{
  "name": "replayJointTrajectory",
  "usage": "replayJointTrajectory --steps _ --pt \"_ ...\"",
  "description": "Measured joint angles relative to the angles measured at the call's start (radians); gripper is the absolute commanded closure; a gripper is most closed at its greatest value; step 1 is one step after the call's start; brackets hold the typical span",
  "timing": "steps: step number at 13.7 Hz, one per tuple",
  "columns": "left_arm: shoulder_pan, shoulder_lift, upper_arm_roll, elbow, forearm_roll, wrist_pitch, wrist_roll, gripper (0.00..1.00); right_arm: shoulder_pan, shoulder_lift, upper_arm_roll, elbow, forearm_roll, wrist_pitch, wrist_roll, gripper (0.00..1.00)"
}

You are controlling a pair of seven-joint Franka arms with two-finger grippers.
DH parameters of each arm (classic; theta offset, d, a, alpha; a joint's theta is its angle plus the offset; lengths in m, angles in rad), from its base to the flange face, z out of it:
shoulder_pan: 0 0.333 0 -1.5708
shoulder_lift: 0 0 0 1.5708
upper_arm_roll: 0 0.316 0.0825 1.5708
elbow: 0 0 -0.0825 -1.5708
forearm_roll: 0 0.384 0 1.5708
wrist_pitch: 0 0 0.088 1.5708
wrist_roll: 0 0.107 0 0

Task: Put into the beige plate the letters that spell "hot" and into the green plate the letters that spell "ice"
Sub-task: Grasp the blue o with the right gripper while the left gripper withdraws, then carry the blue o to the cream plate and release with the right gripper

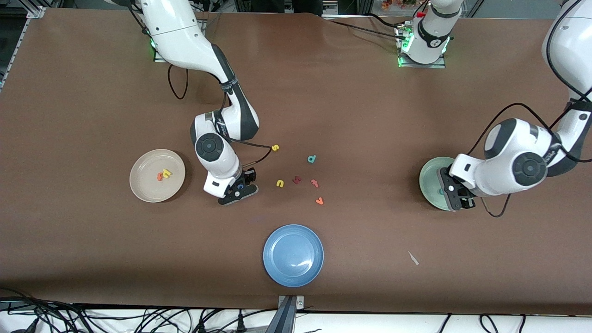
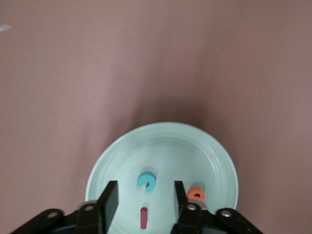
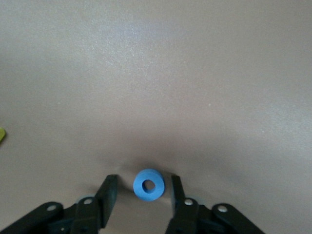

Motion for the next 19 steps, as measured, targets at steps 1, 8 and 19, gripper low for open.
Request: replayJointTrajectory --steps 1,8,19 --pt "-0.001 0.0 -0.002 0.024 -0.024 -0.005 -0.025 0.55 0.0 0.0 0.0 0.0 0.0 0.0 0.0 0.5" --pt "-0.052 -0.005 -0.011 0.187 -0.038 -0.202 -0.351 0.54 -0.001 0.001 0.0 0.0 0.0 -0.001 -0.001 0.6" --pt "-0.068 -0.152 -0.015 0.293 -0.205 -0.416 -1.125 0.45 -0.004 0.0 -0.002 0.001 0.0 -0.002 -0.002 0.73"
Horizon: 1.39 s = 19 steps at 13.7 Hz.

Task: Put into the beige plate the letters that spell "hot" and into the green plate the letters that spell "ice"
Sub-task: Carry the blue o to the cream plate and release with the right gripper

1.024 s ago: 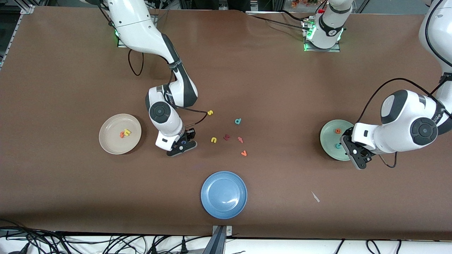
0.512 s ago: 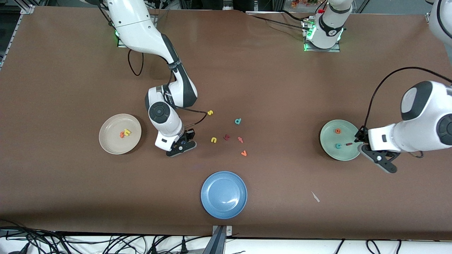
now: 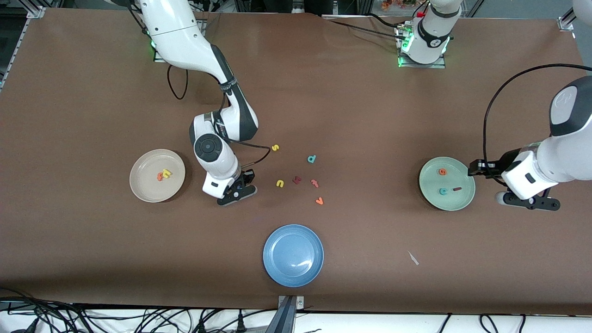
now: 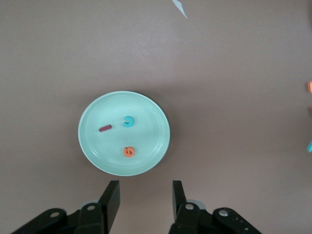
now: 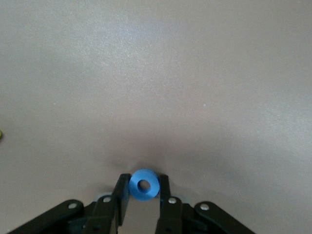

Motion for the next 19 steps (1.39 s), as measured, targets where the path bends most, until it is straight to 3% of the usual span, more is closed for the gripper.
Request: replayJointTrajectory --steps 2,4,8,9,13,16,17,19 --pt "-0.03 0.0 -0.005 0.001 0.0 -0.018 -0.111 0.32 0.0 0.0 0.0 0.0 0.0 -0.001 0.0 0.74" --pt "-0.048 -0.004 -0.016 0.003 0.0 -0.022 -0.165 0.0 0.0 0.0 0.0 0.0 0.0 -0.001 0.0 0.76" --pt "-0.057 -0.051 -0.015 0.013 -0.004 -0.023 -0.172 0.0 -0.005 0.0 -0.002 0.02 0.0 -0.062 -0.02 0.76" --pt "-0.085 -0.075 0.015 0.015 -0.012 -0.023 -0.17 0.0 -0.006 0.0 -0.01 0.03 0.0 -0.093 -0.045 0.77" --pt "-0.382 -0.198 0.373 0.016 -0.214 -0.021 -0.095 0.0 -0.017 -0.006 -0.122 0.05 0.0 -0.231 -0.235 0.78" --pt "-0.535 -0.266 0.629 0.003 -0.33 -0.009 0.073 0.0 -0.034 -0.023 -0.218 0.044 0.001 -0.308 -0.382 0.78" --pt "-0.562 -0.293 0.678 -0.026 -0.334 0.019 0.103 0.0 -0.037 -0.035 -0.246 0.034 0.001 -0.324 -0.423 0.79" --pt "-0.578 -0.367 0.71 -0.13 -0.334 0.097 0.138 0.0 -0.04 -0.069 -0.297 -0.01 0.002 -0.337 -0.494 0.79"
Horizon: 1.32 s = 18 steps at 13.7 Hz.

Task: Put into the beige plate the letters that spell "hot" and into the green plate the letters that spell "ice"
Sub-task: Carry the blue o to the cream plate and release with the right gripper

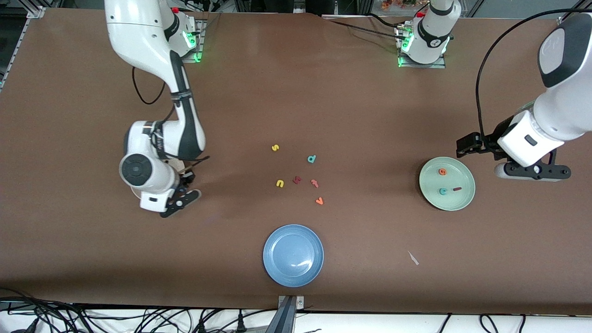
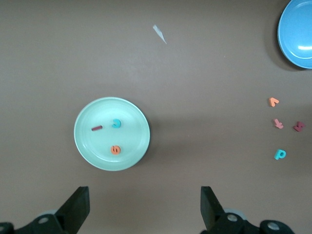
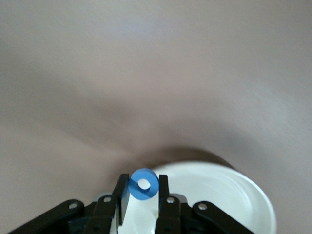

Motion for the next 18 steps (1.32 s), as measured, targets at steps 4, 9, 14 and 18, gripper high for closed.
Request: replayJointTrajectory --steps 4,9,14,18 --pt "-0.009 -0.193 0.007 -0.211 0.038 0.051 0.072 0.0 -0.022 -0.048 -0.055 -0.109 0.08 0.002 -0.112 0.0" --pt "-0.009 -0.239 0.016 -0.229 0.025 0.016 0.084 0.0 -0.043 -0.052 -0.053 -0.11 0.203 -0.022 -0.144 0.0" --pt "-0.009 -0.221 0.017 -0.205 0.009 -0.016 0.084 0.0 -0.003 -0.055 -0.048 -0.025 0.206 -0.081 0.04 0.0" --pt "-0.008 -0.213 0.022 -0.173 -0.001 -0.072 0.084 0.0 0.049 -0.055 -0.046 -0.022 0.161 -0.084 0.212 0.0"
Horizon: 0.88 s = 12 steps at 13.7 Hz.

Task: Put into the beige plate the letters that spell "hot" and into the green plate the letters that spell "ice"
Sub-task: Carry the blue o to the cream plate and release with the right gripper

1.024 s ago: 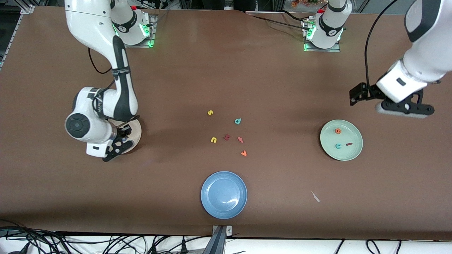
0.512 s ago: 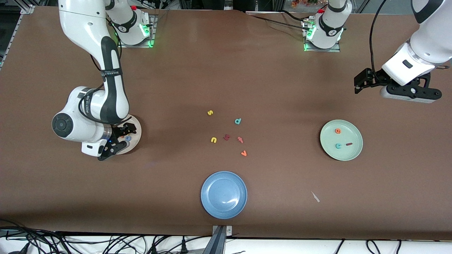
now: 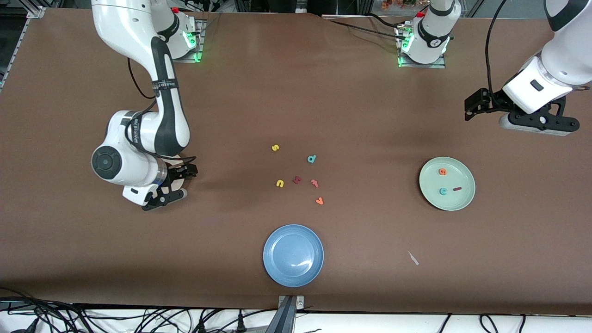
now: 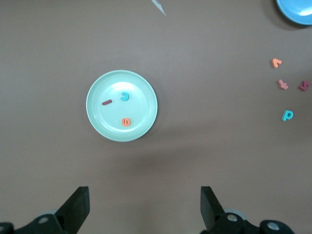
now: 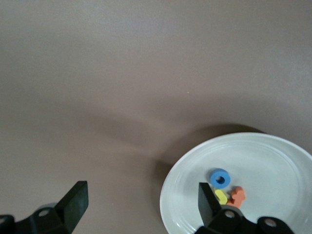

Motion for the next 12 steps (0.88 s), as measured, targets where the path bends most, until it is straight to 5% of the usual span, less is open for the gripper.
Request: replayJointTrajectory --steps 4,5,9,12 --pt "0.0 0.004 0.0 0.019 0.0 -0.021 0.0 0.0 0.021 -0.014 0.037 0.01 -0.114 0.0 0.178 0.0" --pt "0.0 0.006 0.0 0.019 0.0 -0.021 0.0 0.0 -0.02 -0.041 0.104 0.013 -0.178 0.0 0.247 0.0" --pt "0.005 0.013 0.002 0.019 0.0 -0.021 0.0 0.0 -0.439 -0.181 0.563 0.011 -0.371 -0.001 0.486 0.0" --pt "0.005 0.027 0.001 0.019 0.0 -0.022 0.0 0.0 -0.581 -0.304 0.624 -0.018 -0.379 -0.005 0.439 0.0"
